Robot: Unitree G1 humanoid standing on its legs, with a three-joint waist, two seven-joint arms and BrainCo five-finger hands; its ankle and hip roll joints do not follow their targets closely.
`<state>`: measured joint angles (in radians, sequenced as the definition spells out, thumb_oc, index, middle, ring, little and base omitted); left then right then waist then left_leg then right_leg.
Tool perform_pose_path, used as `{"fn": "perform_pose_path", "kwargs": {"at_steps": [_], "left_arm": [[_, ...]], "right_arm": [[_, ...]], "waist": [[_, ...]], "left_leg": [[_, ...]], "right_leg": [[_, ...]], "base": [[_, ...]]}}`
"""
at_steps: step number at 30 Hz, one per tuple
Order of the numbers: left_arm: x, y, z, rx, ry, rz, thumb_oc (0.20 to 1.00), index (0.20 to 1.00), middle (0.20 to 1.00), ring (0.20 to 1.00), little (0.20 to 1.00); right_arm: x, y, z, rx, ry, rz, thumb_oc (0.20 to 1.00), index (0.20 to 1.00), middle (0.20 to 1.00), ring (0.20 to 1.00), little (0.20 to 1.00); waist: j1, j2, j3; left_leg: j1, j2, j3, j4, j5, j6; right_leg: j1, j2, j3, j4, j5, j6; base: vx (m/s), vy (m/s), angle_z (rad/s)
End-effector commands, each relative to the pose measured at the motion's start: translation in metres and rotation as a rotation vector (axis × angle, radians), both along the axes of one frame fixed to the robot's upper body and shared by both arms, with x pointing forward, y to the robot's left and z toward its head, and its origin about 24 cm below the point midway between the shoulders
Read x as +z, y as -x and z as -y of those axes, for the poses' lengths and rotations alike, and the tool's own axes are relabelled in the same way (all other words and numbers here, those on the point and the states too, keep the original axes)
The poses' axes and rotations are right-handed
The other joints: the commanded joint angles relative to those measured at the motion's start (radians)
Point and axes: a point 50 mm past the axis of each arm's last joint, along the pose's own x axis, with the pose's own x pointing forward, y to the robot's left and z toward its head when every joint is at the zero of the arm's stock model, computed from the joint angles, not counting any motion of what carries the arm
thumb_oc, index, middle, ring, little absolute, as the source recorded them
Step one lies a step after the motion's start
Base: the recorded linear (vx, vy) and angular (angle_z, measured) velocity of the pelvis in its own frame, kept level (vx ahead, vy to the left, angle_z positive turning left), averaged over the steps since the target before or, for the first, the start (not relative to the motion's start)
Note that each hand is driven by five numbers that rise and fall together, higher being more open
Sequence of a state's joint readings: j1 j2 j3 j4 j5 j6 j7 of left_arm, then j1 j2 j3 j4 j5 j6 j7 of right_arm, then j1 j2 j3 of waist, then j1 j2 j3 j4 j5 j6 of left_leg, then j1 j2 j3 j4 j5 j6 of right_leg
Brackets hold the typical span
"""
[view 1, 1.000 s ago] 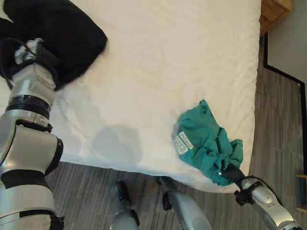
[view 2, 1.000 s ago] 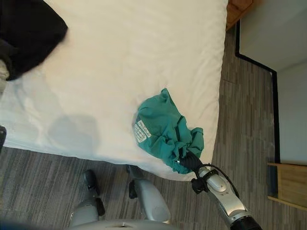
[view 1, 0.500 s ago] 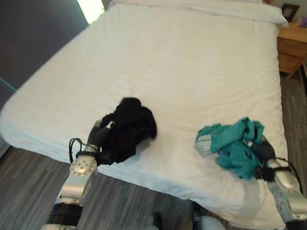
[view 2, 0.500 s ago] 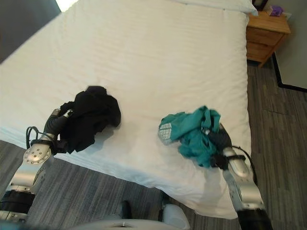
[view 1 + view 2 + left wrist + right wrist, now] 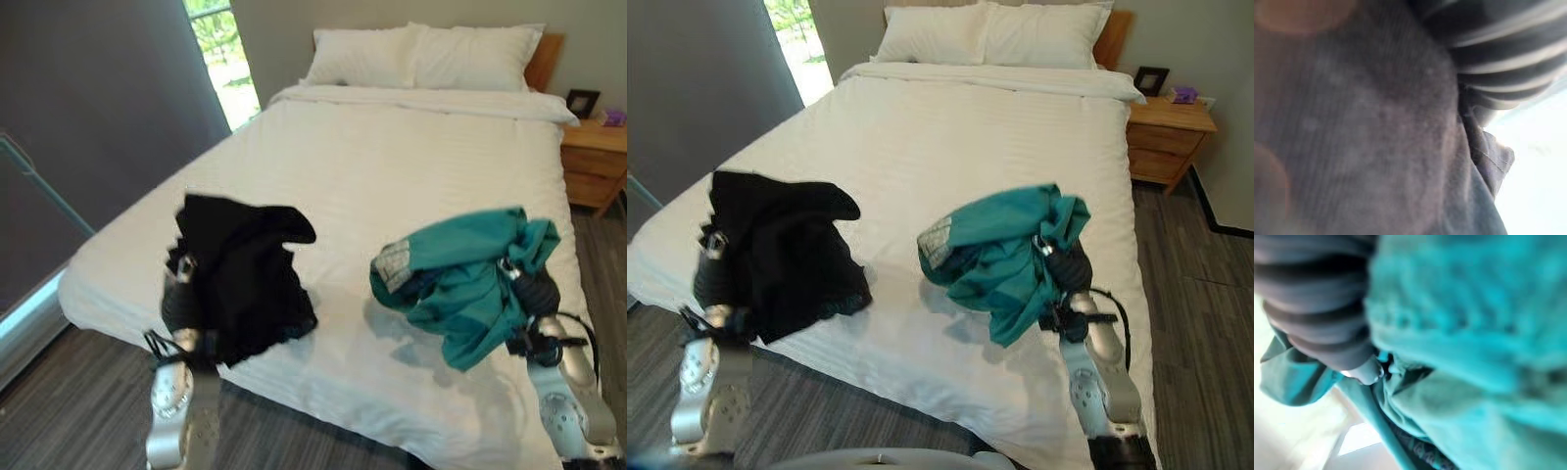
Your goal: Pick up bed clothes into laundry basket.
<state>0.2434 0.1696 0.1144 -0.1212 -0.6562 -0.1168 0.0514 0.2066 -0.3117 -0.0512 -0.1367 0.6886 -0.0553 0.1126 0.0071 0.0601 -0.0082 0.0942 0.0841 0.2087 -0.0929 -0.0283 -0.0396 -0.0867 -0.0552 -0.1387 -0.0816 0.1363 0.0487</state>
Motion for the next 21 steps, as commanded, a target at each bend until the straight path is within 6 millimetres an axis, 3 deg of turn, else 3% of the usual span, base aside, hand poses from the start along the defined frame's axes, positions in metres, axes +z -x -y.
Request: {"fn": "perform_pose_path", "kwargs": {"at_steps": [1, 2, 3, 4, 5, 6, 7, 8, 9, 10, 11, 12, 13, 14, 15, 16, 17, 18, 21], "left_arm": [[0.025, -0.012, -0.016, -0.054, -0.101, 0.109, 0.2, 0.2, 0.2, 0.2, 0.2], [0.029, -0.014, -0.016, -0.044, -0.094, 0.133, 0.2, 0.2, 0.2, 0.2, 0.2], [0.029, -0.015, -0.016, -0.043, -0.094, 0.135, 0.2, 0.2, 0.2, 0.2, 0.2], [0.04, -0.019, -0.016, -0.019, -0.094, 0.187, 0.2, 0.2, 0.2, 0.2, 0.2], [0.042, -0.017, -0.018, -0.008, -0.101, 0.196, 0.2, 0.2, 0.2, 0.2, 0.2], [0.042, -0.017, -0.018, -0.007, -0.1, 0.196, 0.2, 0.2, 0.2, 0.2, 0.2], [0.047, -0.014, -0.023, 0.009, -0.127, 0.213, 0.2, 0.2, 0.2, 0.2, 0.2], [0.059, -0.01, -0.03, 0.034, -0.192, 0.248, 0.2, 0.2, 0.2, 0.2, 0.2], [0.064, -0.01, -0.033, 0.04, -0.222, 0.263, 0.2, 0.2, 0.2, 0.2, 0.2], [0.064, -0.01, -0.033, 0.041, -0.222, 0.262, 0.2, 0.2, 0.2, 0.2, 0.2], [0.073, -0.011, -0.035, 0.058, -0.244, 0.294, 0.2, 0.2, 0.2, 0.2, 0.2], [0.078, -0.013, -0.036, 0.069, -0.255, 0.316, 0.2, 0.2, 0.2, 0.2, 0.2], [0.091, -0.018, -0.032, 0.035, -0.267, 0.376, 0.2, 0.2, 0.2, 0.2, 0.2], [0.091, -0.018, -0.032, 0.035, -0.268, 0.376, 0.2, 0.2, 0.2, 0.2, 0.2], [0.095, -0.019, -0.03, 0.01, -0.288, 0.395, 0.2, 0.2, 0.2, 0.2, 0.2], [0.095, -0.019, -0.03, 0.009, -0.289, 0.394, 0.2, 0.2, 0.2, 0.2, 0.2], [0.1, -0.019, -0.027, 0.002, -0.311, 0.411, 0.2, 0.2, 0.2, 0.2, 0.2], [0.096, -0.017, -0.033, 0.025, -0.35, 0.372, 0.2, 0.2, 0.2, 0.2, 0.2], [0.097, -0.014, -0.043, 0.056, -0.368, 0.364, 0.2, 0.2, 0.2, 0.2, 0.2]], "right_arm": [[0.034, -0.008, 0.007, -0.035, -0.067, 0.205, 0.2, 0.2, 0.2, 0.2, 0.2], [0.041, -0.01, 0.013, -0.049, -0.036, 0.23, 0.2, 0.2, 0.2, 0.2, 0.2], [0.041, -0.01, 0.013, -0.049, -0.036, 0.232, 0.2, 0.2, 0.2, 0.2, 0.2], [0.048, -0.021, 0.014, -0.036, -0.016, 0.256, 0.2, 0.2, 0.2, 0.2, 0.2], [0.05, -0.022, 0.017, -0.044, -0.009, 0.259, 0.2, 0.2, 0.2, 0.2, 0.2], [0.05, -0.023, 0.017, -0.044, -0.009, 0.259, 0.2, 0.2, 0.2, 0.2, 0.2], [0.052, -0.023, 0.02, -0.053, 0.0, 0.266, 0.2, 0.2, 0.2, 0.2, 0.2], [0.055, -0.022, 0.023, -0.062, -0.011, 0.279, 0.2, 0.2, 0.2, 0.2, 0.2], [0.054, -0.021, 0.024, -0.067, -0.008, 0.274, 0.2, 0.2, 0.2, 0.2, 0.2], [0.054, -0.021, 0.024, -0.066, -0.008, 0.274, 0.2, 0.2, 0.2, 0.2, 0.2], [0.056, -0.019, 0.026, -0.081, 0.009, 0.277, 0.2, 0.2, 0.2, 0.2, 0.2], [0.056, -0.017, 0.027, -0.09, 0.013, 0.277, 0.2, 0.2, 0.2, 0.2, 0.2], [0.051, -0.008, 0.035, -0.144, 0.002, 0.26, 0.2, 0.2, 0.2, 0.2, 0.2], [0.051, -0.008, 0.035, -0.145, 0.001, 0.259, 0.2, 0.2, 0.2, 0.2, 0.2], [0.046, -0.003, 0.04, -0.185, 0.004, 0.242, 0.2, 0.2, 0.2, 0.2, 0.2], [0.045, -0.002, 0.04, -0.186, 0.003, 0.241, 0.2, 0.2, 0.2, 0.2, 0.2], [0.037, 0.0, 0.039, -0.225, -0.018, 0.216, 0.2, 0.2, 0.2, 0.2, 0.2], [0.031, 0.001, 0.031, -0.206, -0.022, 0.194, 0.2, 0.2, 0.2, 0.2, 0.2], [0.028, 0.006, 0.029, -0.184, -0.036, 0.188, 0.2, 0.2, 0.2, 0.2, 0.2]], "waist": [[-0.008, -0.085, 0.031], [-0.003, -0.095, 0.091], [-0.005, -0.094, 0.092], [0.035, -0.091, 0.133], [0.035, -0.099, 0.132], [0.036, -0.097, 0.132], [0.035, -0.104, 0.132], [0.027, -0.109, 0.123], [0.016, -0.105, 0.117], [0.02, -0.102, 0.12], [0.003, -0.095, 0.116], [-0.01, -0.084, 0.112], [-0.049, -0.085, 0.109], [-0.045, -0.084, 0.106], [-0.063, -0.095, 0.099], [-0.059, -0.094, 0.096], [-0.067, -0.108, 0.102], [-0.043, -0.092, 0.124], [-0.026, -0.071, 0.137]], "left_leg": [[-0.058, -0.002, -0.091, 0.104, 0.059, -0.025], [-0.157, -0.018, -0.131, 0.272, 0.068, -0.039], [-0.167, -0.016, -0.133, 0.287, 0.061, -0.039], [-0.217, -0.078, -0.332, 0.39, 0.083, -0.066], [-0.21, -0.077, -0.387, 0.422, 0.074, -0.065], [-0.212, -0.075, -0.386, 0.428, 0.07, -0.065], [-0.202, -0.061, -0.43, 0.482, 0.055, -0.064], [-0.148, -0.046, -0.527, 0.548, 0.025, -0.053], [-0.105, -0.042, -0.564, 0.562, 0.002, -0.05], [-0.101, -0.038, -0.559, 0.565, -0.003, -0.049], [-0.056, -0.036, -0.584, 0.559, -0.038, -0.05], [-0.006, -0.026, -0.578, 0.492, -0.074, -0.045], [0.058, -0.034, -0.536, 0.314, -0.177, -0.026], [0.062, -0.032, -0.531, 0.308, -0.179, -0.022], [0.085, -0.042, -0.497, 0.235, -0.213, -0.012], [0.09, -0.041, -0.492, 0.228, -0.214, -0.008], [0.114, -0.065, -0.415, 0.124, -0.209, 0.011], [0.085, -0.083, -0.347, 0.11, -0.166, 0.027], [0.039, -0.077, -0.273, 0.101, -0.117, 0.05]], "right_leg": [[0.127, -0.067, -0.002, 0.062, -0.101, 0.072], [0.116, -0.082, 0.011, 0.087, -0.103, 0.06], [0.113, -0.081, 0.009, 0.09, -0.104, 0.06], [0.039, -0.079, 0.086, 0.136, -0.086, 0.052], [0.014, -0.086, 0.12, 0.147, -0.076, 0.06], [0.011, -0.084, 0.121, 0.151, -0.078, 0.06], [-0.014, -0.089, 0.155, 0.168, -0.07, 0.069], [-0.057, -0.088, 0.229, 0.195, -0.057, 0.098], [-0.078, -0.085, 0.269, 0.207, -0.047, 0.112], [-0.077, -0.08, 0.273, 0.211, -0.05, 0.112], [-0.098, -0.076, 0.322, 0.218, -0.031, 0.13], [-0.117, -0.072, 0.351, 0.225, -0.016, 0.145], [-0.166, -0.081, 0.425, 0.203, 0.05, 0.175], [-0.164, -0.081, 0.425, 0.2, 0.045, 0.176], [-0.183, -0.106, 0.437, 0.152, 0.093, 0.198], [-0.18, -0.106, 0.438, 0.145, 0.089, 0.199], [-0.256, -0.134, 0.359, 0.074, 0.248, 0.213], [-0.275, -0.166, 0.174, 0.069, 0.196, 0.202], [-0.226, -0.155, 0.147, 0.266, 0.08, 0.152]], "base": [[-0.25, -0.044, 0.01], [-0.26, -0.041, 0.12], [-0.35, 0.047, 0.18], [-0.18, 0.109, -0.01], [-0.17, 0.108, -0.48], [-0.02, 0.104, -1.07], [-0.01, 0.228, -1.43], [-0.02, 0.32, -1.26], [-0.01, 0.265, -1.14], [-0.02, 0.229, -1.1], [-0.08, 0.261, -1.39], [-0.32, 0.53, -1.44], [-0.27, 0.407, -0.84], [-0.33, 0.396, -0.64], [-0.07, 0.14, -0.7], [-0.43, 0.319, -1.19], [-0.65, 0.39, -1.22], [-0.83, 0.443, -2.12], [-0.65, 0.238, -2.37]]}}
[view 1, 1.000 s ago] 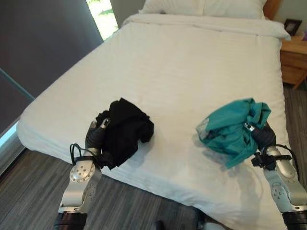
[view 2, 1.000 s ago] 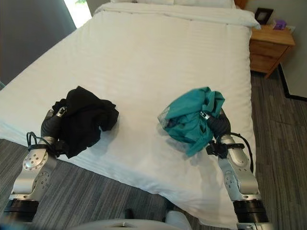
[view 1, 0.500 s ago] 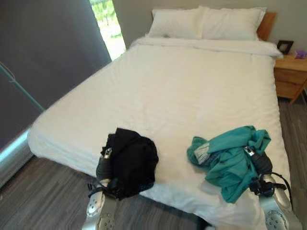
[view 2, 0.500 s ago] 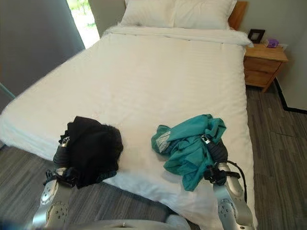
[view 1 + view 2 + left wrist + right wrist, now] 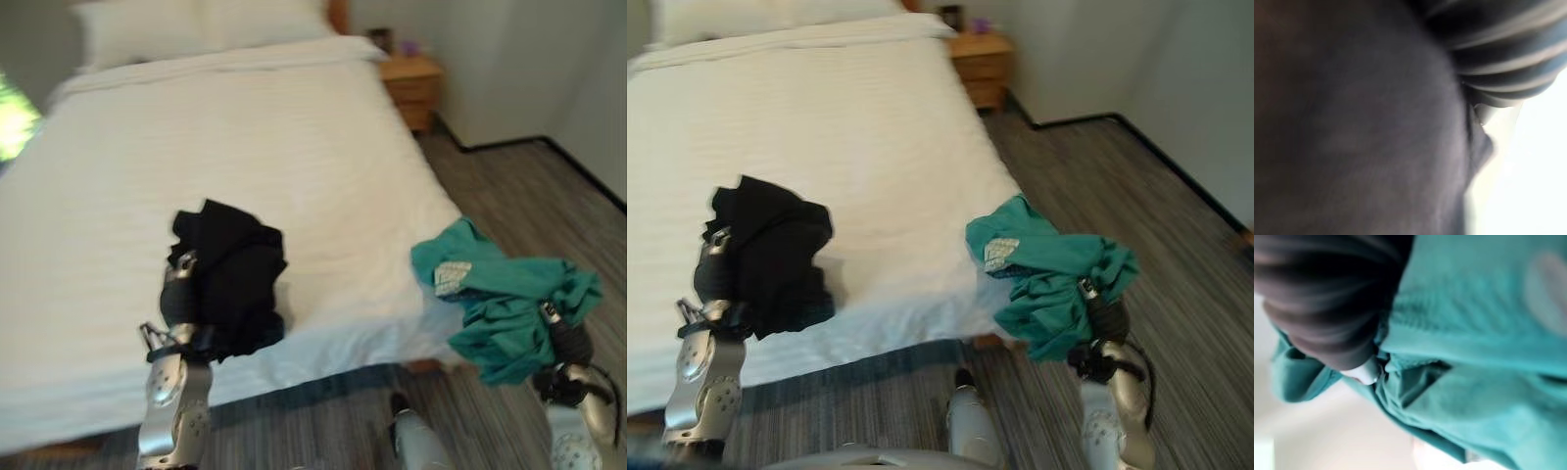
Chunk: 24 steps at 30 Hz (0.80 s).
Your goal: Pick up bed clothes into laundry basket.
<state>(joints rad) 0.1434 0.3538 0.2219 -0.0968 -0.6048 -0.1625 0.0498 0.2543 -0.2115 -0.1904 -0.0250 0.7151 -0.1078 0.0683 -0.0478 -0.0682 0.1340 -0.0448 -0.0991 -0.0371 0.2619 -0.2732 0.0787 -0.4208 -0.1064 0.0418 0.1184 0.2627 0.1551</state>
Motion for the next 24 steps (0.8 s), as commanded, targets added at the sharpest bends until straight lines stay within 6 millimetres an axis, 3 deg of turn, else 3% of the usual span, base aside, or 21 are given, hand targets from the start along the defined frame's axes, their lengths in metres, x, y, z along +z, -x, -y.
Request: {"fn": "perform_pose_path", "kwargs": {"at_steps": [1, 2, 4, 5, 6, 7, 8, 10, 14, 15, 16, 17, 18, 19, 20, 24], "left_arm": [[0.051, 0.005, 0.002, -0.019, -0.135, 0.216, 0.2, 0.2, 0.2, 0.2, 0.2], [0.052, 0.005, 0.002, -0.019, -0.135, 0.217, 0.2, 0.2, 0.2, 0.2, 0.2], [0.049, 0.008, 0.001, -0.015, -0.125, 0.209, 0.2, 0.2, 0.2, 0.2, 0.2], [0.048, 0.01, 0.0, 0.002, -0.102, 0.209, 0.2, 0.2, 0.2, 0.2, 0.2], [0.048, 0.01, 0.0, 0.002, -0.102, 0.209, 0.2, 0.2, 0.2, 0.2, 0.2], [0.048, 0.014, -0.002, 0.019, -0.111, 0.209, 0.2, 0.2, 0.2, 0.2, 0.2], [0.045, 0.017, -0.002, 0.009, -0.1, 0.195, 0.2, 0.2, 0.2, 0.2, 0.2], [0.041, 0.015, 0.001, -0.004, -0.094, 0.181, 0.2, 0.2, 0.2, 0.2, 0.2], [0.038, 0.007, 0.013, -0.088, -0.075, 0.175, 0.2, 0.2, 0.2, 0.2, 0.2], [0.036, 0.005, 0.016, -0.1, -0.074, 0.17, 0.2, 0.2, 0.2, 0.2, 0.2], [0.035, -0.002, 0.026, -0.133, -0.045, 0.177, 0.2, 0.2, 0.2, 0.2, 0.2], [0.032, -0.003, 0.03, -0.149, -0.021, 0.172, 0.2, 0.2, 0.2, 0.2, 0.2], [0.032, -0.003, 0.03, -0.15, -0.02, 0.172, 0.2, 0.2, 0.2, 0.2, 0.2], [0.03, -0.004, 0.034, -0.164, -0.003, 0.166, 0.2, 0.2, 0.2, 0.2, 0.2], [0.024, -0.003, 0.04, -0.218, 0.003, 0.141, 0.2, 0.2, 0.2, 0.2, 0.2], [0.024, -0.007, 0.049, -0.276, -0.013, 0.13, 0.2, 0.2, 0.2, 0.2, 0.2]], "right_arm": [[0.064, -0.016, 0.002, 0.052, 0.167, 0.265, 0.2, 0.2, 0.2, 0.2, 0.2], [0.064, -0.016, 0.002, 0.051, 0.167, 0.265, 0.2, 0.2, 0.2, 0.2, 0.2], [0.062, -0.018, 0.009, 0.006, 0.153, 0.264, 0.2, 0.2, 0.2, 0.2, 0.2], [0.067, -0.026, 0.004, 0.005, 0.142, 0.298, 0.2, 0.2, 0.2, 0.2, 0.2], [0.067, -0.026, 0.004, 0.005, 0.142, 0.299, 0.2, 0.2, 0.2, 0.2, 0.2], [0.074, -0.034, -0.003, 0.034, 0.172, 0.326, 0.2, 0.2, 0.2, 0.2, 0.2], [0.072, -0.034, -0.005, 0.042, 0.162, 0.312, 0.2, 0.2, 0.2, 0.2, 0.2], [0.071, -0.031, -0.004, 0.046, 0.149, 0.314, 0.2, 0.2, 0.2, 0.2, 0.2], [0.073, -0.026, 0.002, 0.051, 0.184, 0.305, 0.2, 0.2, 0.2, 0.2, 0.2], [0.072, -0.025, 0.003, 0.062, 0.199, 0.293, 0.2, 0.2, 0.2, 0.2, 0.2], [0.066, -0.028, 0.003, 0.067, 0.186, 0.274, 0.2, 0.2, 0.2, 0.2, 0.2], [0.065, -0.029, 0.003, 0.071, 0.179, 0.267, 0.2, 0.2, 0.2, 0.2, 0.2], [0.065, -0.029, 0.004, 0.07, 0.179, 0.268, 0.2, 0.2, 0.2, 0.2, 0.2], [0.064, -0.028, 0.003, 0.075, 0.171, 0.268, 0.2, 0.2, 0.2, 0.2, 0.2], [0.062, -0.028, -0.003, 0.11, 0.164, 0.264, 0.2, 0.2, 0.2, 0.2, 0.2], [0.052, -0.027, -0.01, 0.125, 0.122, 0.231, 0.2, 0.2, 0.2, 0.2, 0.2]], "waist": [[0.051, 0.069, -0.015], [0.051, 0.067, -0.014], [0.075, 0.068, -0.035], [0.109, 0.065, -0.049], [0.109, 0.065, -0.05], [0.162, 0.039, -0.064], [0.165, 0.028, -0.064], [0.151, 0.018, -0.07], [0.126, 0.007, -0.059], [0.133, 0.007, -0.052], [0.164, -0.001, -0.038], [0.17, -0.008, -0.036], [0.168, -0.008, -0.036], [0.167, -0.011, -0.034], [0.143, -0.004, -0.043], [0.118, 0.005, -0.074]], "left_leg": [[0.135, 0.096, 0.016, -0.249, 0.158, -0.045], [0.133, 0.094, 0.016, -0.249, 0.162, -0.045], [0.104, 0.085, 0.075, -0.246, 0.175, -0.036], [0.069, 0.095, 0.153, -0.225, 0.19, -0.031], [0.068, 0.095, 0.153, -0.225, 0.19, -0.031], [0.036, 0.112, 0.225, -0.208, 0.196, -0.046], [0.039, 0.121, 0.252, -0.212, 0.202, -0.062], [0.024, 0.141, 0.261, -0.202, 0.217, -0.081], [-0.017, 0.173, 0.263, -0.139, 0.232, -0.11], [-0.02, 0.171, 0.204, -0.12, 0.244, -0.12], [-0.032, 0.103, -0.001, -0.13, 0.241, -0.131], [-0.042, 0.078, -0.071, -0.151, 0.241, -0.129], [-0.041, 0.077, -0.074, -0.155, 0.243, -0.129], [-0.053, 0.05, -0.123, -0.156, 0.25, -0.124], [-0.032, 0.041, -0.127, -0.187, 0.247, -0.099], [0.006, 0.049, -0.099, -0.249, 0.262, -0.08]], "right_leg": [[0.17, -0.098, -0.109, 0.168, -0.127, 0.012], [0.168, -0.1, -0.108, 0.168, -0.125, 0.011], [0.255, -0.11, -0.197, 0.2, -0.195, 0.001], [0.31, -0.131, -0.298, 0.244, -0.221, -0.006], [0.309, -0.13, -0.298, 0.242, -0.219, -0.006], [0.382, -0.156, -0.406, 0.159, -0.256, 0.0], [0.392, -0.135, -0.417, 0.073, -0.259, -0.002], [0.425, -0.083, -0.341, -0.033, -0.277, -0.012], [0.442, -0.04, -0.322, -0.094, -0.268, -0.041], [0.446, -0.028, -0.302, -0.097, -0.275, -0.048], [0.439, -0.009, -0.242, -0.105, -0.266, -0.056], [0.432, -0.004, -0.212, -0.109, -0.253, -0.056], [0.432, -0.005, -0.214, -0.109, -0.253, -0.056], [0.429, 0.005, -0.191, -0.111, -0.247, -0.057], [0.415, 0.038, -0.141, -0.114, -0.237, -0.06], [0.414, 0.058, -0.1, -0.146, -0.219, -0.064]], "base": [[-0.54, 0.163, -1.43], [-0.44, 0.139, -1.21], [-0.34, 0.046, -0.73], [-0.35, 0.003, -1.16], [-0.41, -0.166, -1.54], [-0.22, -0.228, -1.65], [-0.24, -0.328, -1.49], [-0.09, -0.256, -1.66], [-0.06, -0.158, -0.43], [-0.07, -0.175, 0.01], [-0.04, -0.153, -0.23], [-0.03, -0.131, -0.8], [0.02, -0.087, -1.16], [0.01, -0.075, -1.18], [0.01, -0.053, -0.71], [0.02, 0.043, -0.63]]}}
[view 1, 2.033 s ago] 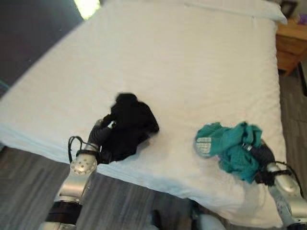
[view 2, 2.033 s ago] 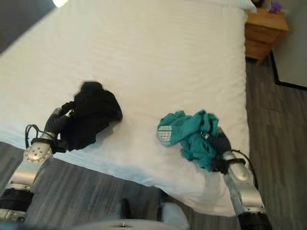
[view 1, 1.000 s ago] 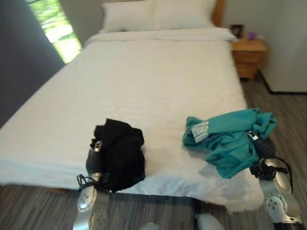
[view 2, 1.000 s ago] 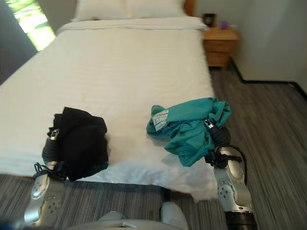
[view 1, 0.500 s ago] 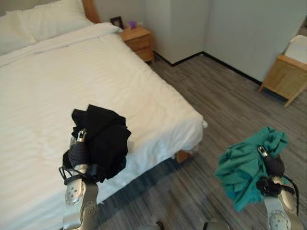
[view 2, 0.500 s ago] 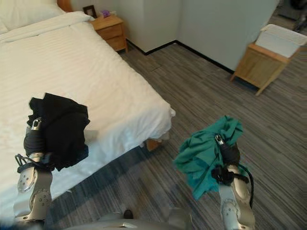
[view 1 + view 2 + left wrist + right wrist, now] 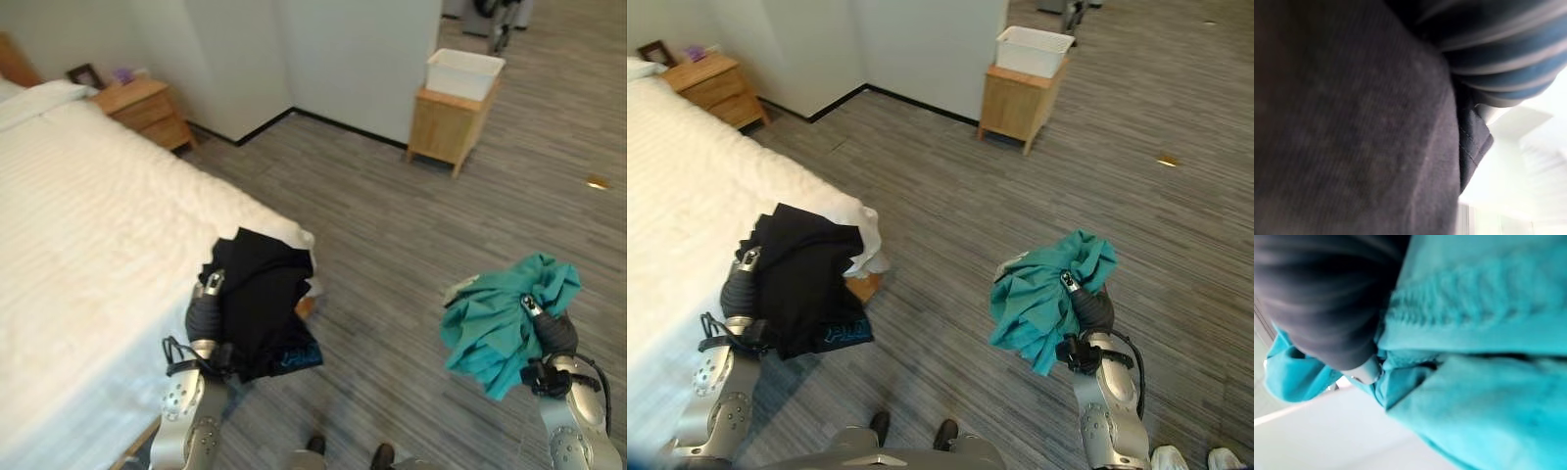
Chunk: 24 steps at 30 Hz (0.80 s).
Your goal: Pick up bed clothes into laundry basket.
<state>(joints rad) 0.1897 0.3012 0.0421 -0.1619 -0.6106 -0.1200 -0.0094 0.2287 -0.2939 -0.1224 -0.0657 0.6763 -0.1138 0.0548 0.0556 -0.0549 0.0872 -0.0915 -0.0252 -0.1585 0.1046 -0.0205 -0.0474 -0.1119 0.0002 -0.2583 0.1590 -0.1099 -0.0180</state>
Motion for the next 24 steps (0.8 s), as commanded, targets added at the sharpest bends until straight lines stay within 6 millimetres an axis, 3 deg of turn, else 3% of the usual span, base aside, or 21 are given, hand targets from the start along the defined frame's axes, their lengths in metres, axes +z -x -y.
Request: {"fn": "perform_pose_path", "kwargs": {"at_steps": [1, 7, 8, 16, 20, 24], "left_arm": [[0.044, -0.007, -0.004, -0.048, -0.081, 0.205, 0.2, 0.2, 0.2, 0.2, 0.2], [0.043, -0.005, -0.004, -0.045, -0.088, 0.205, 0.2, 0.2, 0.2, 0.2, 0.2], [-0.041, 0.0, -0.023, 0.095, -0.192, -0.212, 0.2, 0.2, 0.2, 0.2, 0.2], [-0.037, 0.0, -0.029, 0.134, -0.198, -0.195, 0.2, 0.2, 0.2, 0.2, 0.2], [-0.036, 0.003, -0.036, 0.174, -0.202, -0.192, 0.2, 0.2, 0.2, 0.2, 0.2], [-0.022, -0.003, -0.044, 0.211, -0.225, -0.133, 0.2, 0.2, 0.2, 0.2, 0.2]], "right_arm": [[0.033, -0.013, -0.008, 0.052, -0.016, 0.193, 0.2, 0.2, 0.2, 0.2, 0.2], [0.027, -0.007, -0.009, 0.093, 0.044, 0.144, 0.2, 0.2, 0.2, 0.2, 0.2], [-0.037, 0.004, 0.017, 0.002, 0.156, -0.192, 0.2, 0.2, 0.2, 0.2, 0.2], [-0.036, -0.001, 0.013, 0.028, 0.157, -0.194, 0.2, 0.2, 0.2, 0.2, 0.2], [-0.015, -0.011, 0.019, 0.017, 0.25, -0.121, 0.2, 0.2, 0.2, 0.2, 0.2], [0.002, -0.017, 0.019, 0.014, 0.279, -0.047, 0.2, 0.2, 0.2, 0.2, 0.2]], "waist": [[0.007, -0.006, -0.033], [-0.015, -0.001, -0.045], [-0.023, 0.036, -0.015], [-0.018, 0.036, -0.026], [-0.011, 0.029, -0.033], [-0.01, 0.024, -0.038]], "left_leg": [[0.062, -0.023, 0.03, -0.103, 0.013, 0.05], [0.098, -0.028, 0.039, -0.139, 0.03, 0.066], [0.068, 0.077, 0.137, -0.112, 0.075, -0.033], [0.107, 0.074, 0.155, -0.145, 0.06, -0.013], [0.122, 0.075, 0.162, -0.158, 0.053, -0.007], [0.124, 0.074, 0.171, -0.162, 0.056, -0.004]], "right_leg": [[0.104, -0.044, 0.212, -0.19, 0.154, 0.111], [0.1, -0.035, 0.255, -0.177, 0.159, 0.107], [0.159, -0.148, 0.069, -0.179, 0.119, 0.135], [0.17, -0.152, 0.085, -0.177, 0.116, 0.141], [0.173, -0.152, 0.101, -0.185, 0.118, 0.146], [0.171, -0.152, 0.108, -0.196, 0.13, 0.149]], "base": [[-0.01, 0.032, -0.65], [0.02, 0.032, -0.41], [0.03, -0.001, -0.13], [0.02, 0.018, 0.06], [0.04, 0.011, -0.04], [0.0, 0.0, 0.0]]}}
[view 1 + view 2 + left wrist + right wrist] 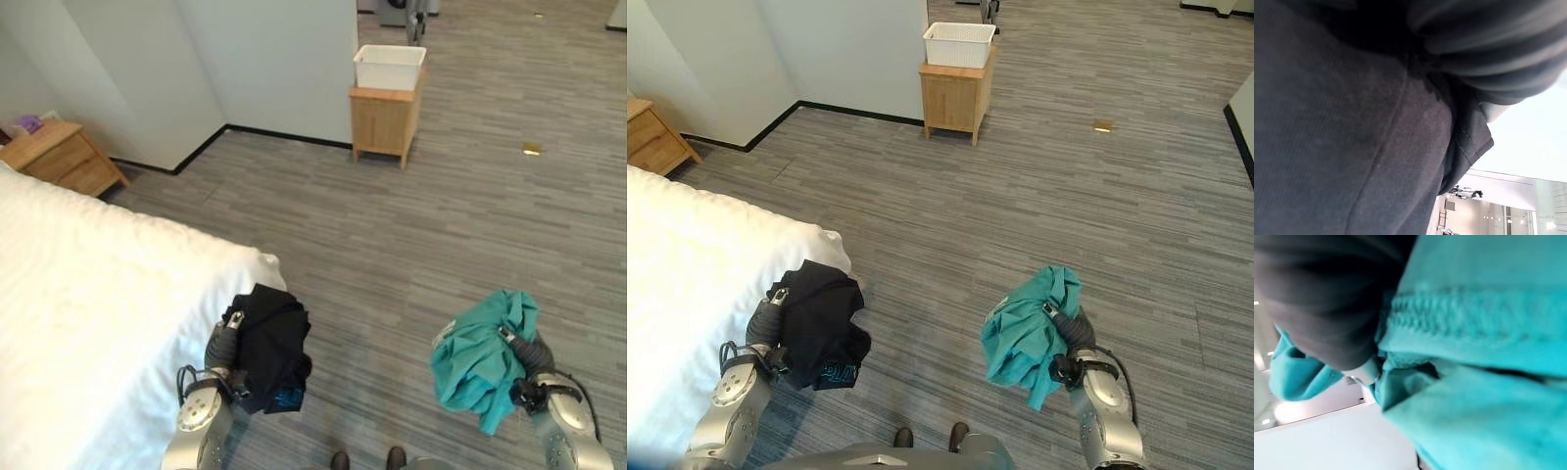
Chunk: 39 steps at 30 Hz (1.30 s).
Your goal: Pick up bed clothes into laundry basket.
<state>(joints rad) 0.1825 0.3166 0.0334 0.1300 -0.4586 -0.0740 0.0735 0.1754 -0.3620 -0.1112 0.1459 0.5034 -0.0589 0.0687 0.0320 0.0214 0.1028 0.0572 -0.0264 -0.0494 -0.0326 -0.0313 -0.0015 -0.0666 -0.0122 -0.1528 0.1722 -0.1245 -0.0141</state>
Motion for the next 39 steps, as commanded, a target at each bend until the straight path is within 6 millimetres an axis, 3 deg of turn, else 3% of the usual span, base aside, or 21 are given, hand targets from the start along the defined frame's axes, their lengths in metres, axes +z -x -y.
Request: {"fn": "perform_pose_path", "kwargs": {"at_steps": [1, 5, 13, 16, 17, 18, 19, 20, 22, 23, 26, 27, 28, 29, 31, 32, 37, 38, 39], "left_arm": [[0.044, -0.013, -0.022, 0.053, -0.099, 0.213, 0.2, 0.2, 0.2, 0.2, 0.2], [0.069, -0.022, -0.034, 0.098, -0.172, 0.308, 0.2, 0.2, 0.2, 0.2, 0.2], [0.092, -0.035, -0.04, 0.138, -0.206, 0.401, 0.2, 0.2, 0.2, 0.2, 0.2], [0.088, -0.032, -0.04, 0.145, -0.197, 0.385, 0.2, 0.2, 0.2, 0.2, 0.2], [0.088, -0.032, -0.041, 0.146, -0.197, 0.386, 0.2, 0.2, 0.2, 0.2, 0.2], [0.086, -0.032, -0.04, 0.142, -0.192, 0.377, 0.2, 0.2, 0.2, 0.2, 0.2], [0.085, -0.033, -0.039, 0.135, -0.19, 0.372, 0.2, 0.2, 0.2, 0.2, 0.2], [0.082, -0.034, -0.037, 0.127, -0.187, 0.36, 0.2, 0.2, 0.2, 0.2, 0.2], [0.075, -0.031, -0.035, 0.122, -0.182, 0.33, 0.2, 0.2, 0.2, 0.2, 0.2], [0.072, -0.029, -0.035, 0.116, -0.178, 0.316, 0.2, 0.2, 0.2, 0.2, 0.2], [0.069, -0.028, -0.034, 0.104, -0.183, 0.296, 0.2, 0.2, 0.2, 0.2, 0.2], [0.07, -0.029, -0.033, 0.097, -0.18, 0.301, 0.2, 0.2, 0.2, 0.2, 0.2], [0.07, -0.03, -0.035, 0.103, -0.176, 0.3, 0.2, 0.2, 0.2, 0.2, 0.2], [0.069, -0.031, -0.036, 0.108, -0.175, 0.299, 0.2, 0.2, 0.2, 0.2, 0.2], [0.069, -0.031, -0.036, 0.113, -0.172, 0.296, 0.2, 0.2, 0.2, 0.2, 0.2], [0.067, -0.031, -0.038, 0.122, -0.179, 0.29, 0.2, 0.2, 0.2, 0.2, 0.2], [0.067, -0.028, -0.041, 0.141, -0.18, 0.295, 0.2, 0.2, 0.2, 0.2, 0.2], [0.06, -0.026, -0.036, 0.138, -0.152, 0.282, 0.2, 0.2, 0.2, 0.2, 0.2], [0.058, -0.027, -0.03, 0.137, -0.095, 0.293, 0.2, 0.2, 0.2, 0.2, 0.2]], "right_arm": [[0.036, -0.015, 0.001, 0.017, 0.08, 0.185, 0.2, 0.2, 0.2, 0.2, 0.2], [0.054, -0.022, -0.008, 0.029, 0.048, 0.29, 0.2, 0.2, 0.2, 0.2, 0.2], [0.048, -0.028, -0.025, 0.105, 0.043, 0.261, 0.2, 0.2, 0.2, 0.2, 0.2], [0.042, -0.031, -0.033, 0.123, 0.045, 0.238, 0.2, 0.2, 0.2, 0.2, 0.2], [0.042, -0.031, -0.033, 0.123, 0.046, 0.239, 0.2, 0.2, 0.2, 0.2, 0.2], [0.043, -0.032, -0.035, 0.128, 0.051, 0.24, 0.2, 0.2, 0.2, 0.2, 0.2], [0.042, -0.031, -0.036, 0.136, 0.046, 0.236, 0.2, 0.2, 0.2, 0.2, 0.2], [0.038, -0.03, -0.04, 0.14, 0.034, 0.227, 0.2, 0.2, 0.2, 0.2, 0.2], [0.032, -0.03, -0.043, 0.144, 0.038, 0.206, 0.2, 0.2, 0.2, 0.2, 0.2], [0.031, -0.029, -0.043, 0.135, 0.039, 0.199, 0.2, 0.2, 0.2, 0.2, 0.2], [0.029, -0.025, -0.036, 0.12, 0.048, 0.183, 0.2, 0.2, 0.2, 0.2, 0.2], [0.03, -0.025, -0.034, 0.112, 0.048, 0.187, 0.2, 0.2, 0.2, 0.2, 0.2], [0.032, -0.026, -0.031, 0.099, 0.039, 0.197, 0.2, 0.2, 0.2, 0.2, 0.2], [0.031, -0.025, -0.03, 0.094, 0.031, 0.197, 0.2, 0.2, 0.2, 0.2, 0.2], [0.03, -0.024, -0.03, 0.093, 0.027, 0.195, 0.2, 0.2, 0.2, 0.2, 0.2], [0.028, -0.024, -0.031, 0.102, 0.033, 0.181, 0.2, 0.2, 0.2, 0.2, 0.2], [0.028, -0.024, -0.032, 0.131, 0.054, 0.169, 0.2, 0.2, 0.2, 0.2, 0.2], [0.024, -0.025, -0.028, 0.136, 0.062, 0.144, 0.2, 0.2, 0.2, 0.2, 0.2], [0.024, -0.023, -0.024, 0.132, 0.06, 0.135, 0.2, 0.2, 0.2, 0.2, 0.2]], "waist": [[0.014, -0.052, -0.055], [0.011, -0.058, -0.059], [0.003, -0.064, -0.059], [0.007, -0.054, -0.031], [0.01, -0.055, -0.032], [0.0, -0.047, -0.006], [-0.007, -0.032, 0.007], [-0.011, -0.004, 0.017], [0.0, 0.025, 0.024], [-0.003, 0.033, 0.022], [-0.03, 0.014, 0.021], [-0.04, 0.006, 0.024], [-0.052, -0.013, 0.03], [-0.063, -0.019, 0.03], [-0.078, -0.015, 0.032], [-0.093, -0.021, 0.026], [-0.103, -0.02, 0.009], [-0.105, -0.009, -0.018], [-0.107, 0.012, -0.018]], "left_leg": [[-0.018, 0.076, 0.061, -0.029, 0.059, -0.051], [-0.018, 0.074, 0.075, -0.029, 0.057, -0.046], [-0.013, 0.056, 0.108, -0.032, 0.041, -0.031], [-0.003, 0.047, 0.14, -0.04, 0.017, -0.004], [-0.006, 0.045, 0.144, -0.039, 0.017, -0.003], [-0.009, 0.043, 0.144, -0.033, 0.023, 0.009], [-0.014, 0.053, 0.141, -0.025, 0.028, 0.014], [-0.013, 0.07, 0.132, -0.019, 0.031, 0.025], [0.018, 0.082, 0.134, -0.017, 0.015, 0.035], [0.022, 0.086, 0.125, -0.014, 0.014, 0.036], [0.045, 0.061, 0.099, -0.029, -0.003, 0.036], [0.055, 0.054, 0.094, -0.035, -0.013, 0.032], [0.085, 0.044, 0.086, -0.049, -0.041, 0.018], [0.11, 0.045, 0.073, -0.054, -0.062, 0.007], [0.134, 0.059, 0.058, -0.055, -0.081, -0.005], [0.179, 0.071, 0.04, -0.055, -0.115, -0.024], [0.249, 0.093, 0.033, -0.055, -0.149, -0.048], [0.274, 0.131, 0.013, 0.031, -0.097, -0.08], [0.226, 0.161, 0.005, 0.204, 0.056, -0.122]], "right_leg": [[0.131, -0.139, 0.002, -0.211, 0.136, 0.146], [0.122, -0.144, 0.014, -0.21, 0.148, 0.154], [0.101, -0.167, 0.039, -0.195, 0.177, 0.179], [0.002, -0.2, 0.041, -0.038, 0.241, 0.23], [-0.007, -0.201, 0.046, -0.028, 0.237, 0.231], [-0.066, -0.198, 0.086, 0.097, 0.286, 0.25], [-0.103, -0.185, 0.109, 0.185, 0.293, 0.253], [-0.127, -0.175, 0.118, 0.296, 0.293, 0.245], [-0.169, -0.271, 0.088, 0.438, 0.29, 0.206], [-0.177, -0.301, 0.077, 0.445, 0.308, 0.191], [-0.218, -0.232, 0.096, 0.383, 0.299, 0.189], [-0.243, -0.205, 0.095, 0.328, 0.285, 0.187], [-0.274, -0.192, 0.07, 0.186, 0.274, 0.192], [-0.278, -0.189, 0.059, 0.086, 0.277, 0.199], [-0.264, -0.176, 0.05, 0.007, 0.288, 0.206], [-0.274, -0.167, 0.022, -0.145, 0.325, 0.223], [-0.277, -0.182, -0.052, -0.21, 0.361, 0.241], [-0.262, -0.175, -0.073, -0.121, 0.344, 0.205], [-0.236, -0.145, -0.083, -0.076, 0.292, 0.164]], "base": [[0.0, 0.0, 0.0], [0.02, 0.036, -0.03], [0.02, 0.091, -0.15], [-0.03, 0.16, -0.29], [-0.1, 0.138, -0.57], [-0.09, 0.139, -0.54], [-0.09, 0.237, -0.22], [0.0, 0.21, 0.11], [0.1, 0.159, 0.05], [0.17, 0.091, -0.04], [0.21, 0.024, 0.05], [0.38, -0.092, -0.02], [0.44, -0.134, 0.0], [0.38, -0.117, 0.0], [0.4, -0.105, 0.29], [0.63, -0.182, 0.59], [0.44, -0.14, 0.47], [0.85, -0.296, 0.59], [0.84, -0.301, 0.53]]}}
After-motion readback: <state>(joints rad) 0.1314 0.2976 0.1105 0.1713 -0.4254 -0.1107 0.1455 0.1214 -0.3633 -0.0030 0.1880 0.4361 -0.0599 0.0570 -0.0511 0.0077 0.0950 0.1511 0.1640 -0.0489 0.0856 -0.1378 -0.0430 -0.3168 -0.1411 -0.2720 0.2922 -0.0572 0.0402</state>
